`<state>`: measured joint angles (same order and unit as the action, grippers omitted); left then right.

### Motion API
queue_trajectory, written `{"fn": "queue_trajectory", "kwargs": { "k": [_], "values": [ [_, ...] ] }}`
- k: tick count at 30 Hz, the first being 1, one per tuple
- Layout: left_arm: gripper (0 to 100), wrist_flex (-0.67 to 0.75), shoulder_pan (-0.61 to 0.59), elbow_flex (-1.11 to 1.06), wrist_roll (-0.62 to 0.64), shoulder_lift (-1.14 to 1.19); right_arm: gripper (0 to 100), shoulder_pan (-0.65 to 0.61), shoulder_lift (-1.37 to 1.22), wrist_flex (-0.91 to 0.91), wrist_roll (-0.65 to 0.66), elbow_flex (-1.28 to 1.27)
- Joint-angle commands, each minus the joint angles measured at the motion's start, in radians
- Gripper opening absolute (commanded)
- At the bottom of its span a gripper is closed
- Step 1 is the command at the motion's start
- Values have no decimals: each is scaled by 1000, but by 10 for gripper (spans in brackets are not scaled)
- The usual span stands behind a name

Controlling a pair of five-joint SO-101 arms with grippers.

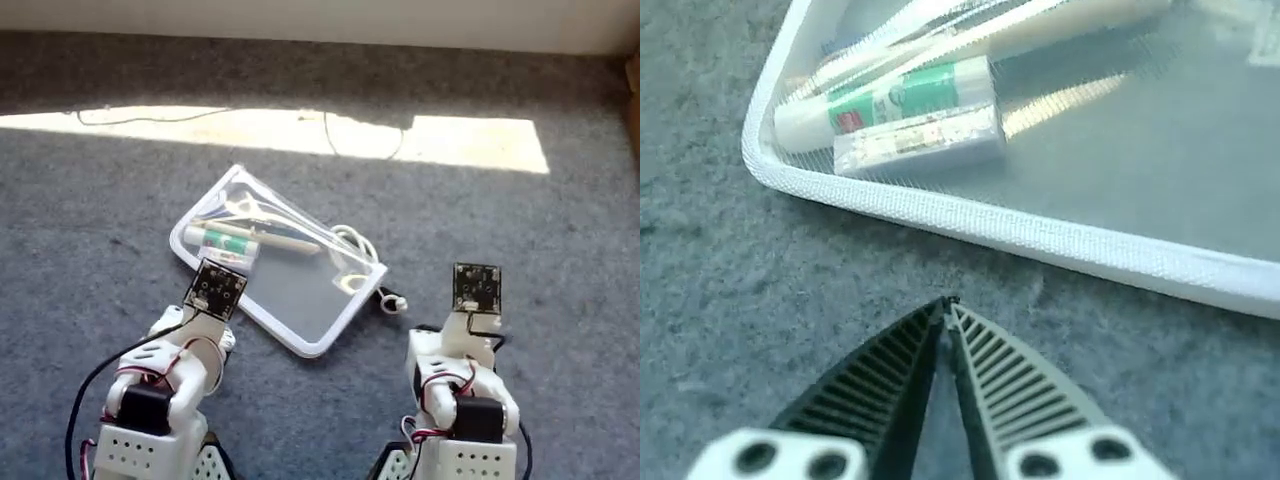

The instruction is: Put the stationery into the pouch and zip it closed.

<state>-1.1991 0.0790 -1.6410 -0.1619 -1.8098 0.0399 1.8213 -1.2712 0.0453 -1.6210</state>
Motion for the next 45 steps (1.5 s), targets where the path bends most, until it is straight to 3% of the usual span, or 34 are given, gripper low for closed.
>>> {"fn": "queue_trajectory", "kwargs": {
  "k": [1,12,45],
  "values": [
    [6,2,-8,-35,8,-12,9,-10,18,-5,-9,-39],
    [6,-34,-8,-54,8,-8,9,-5,18,16,-6,-156],
    [6,-72,-8,-54,8,-5,9,-4,18,16,-6,-157]
  ]
}}
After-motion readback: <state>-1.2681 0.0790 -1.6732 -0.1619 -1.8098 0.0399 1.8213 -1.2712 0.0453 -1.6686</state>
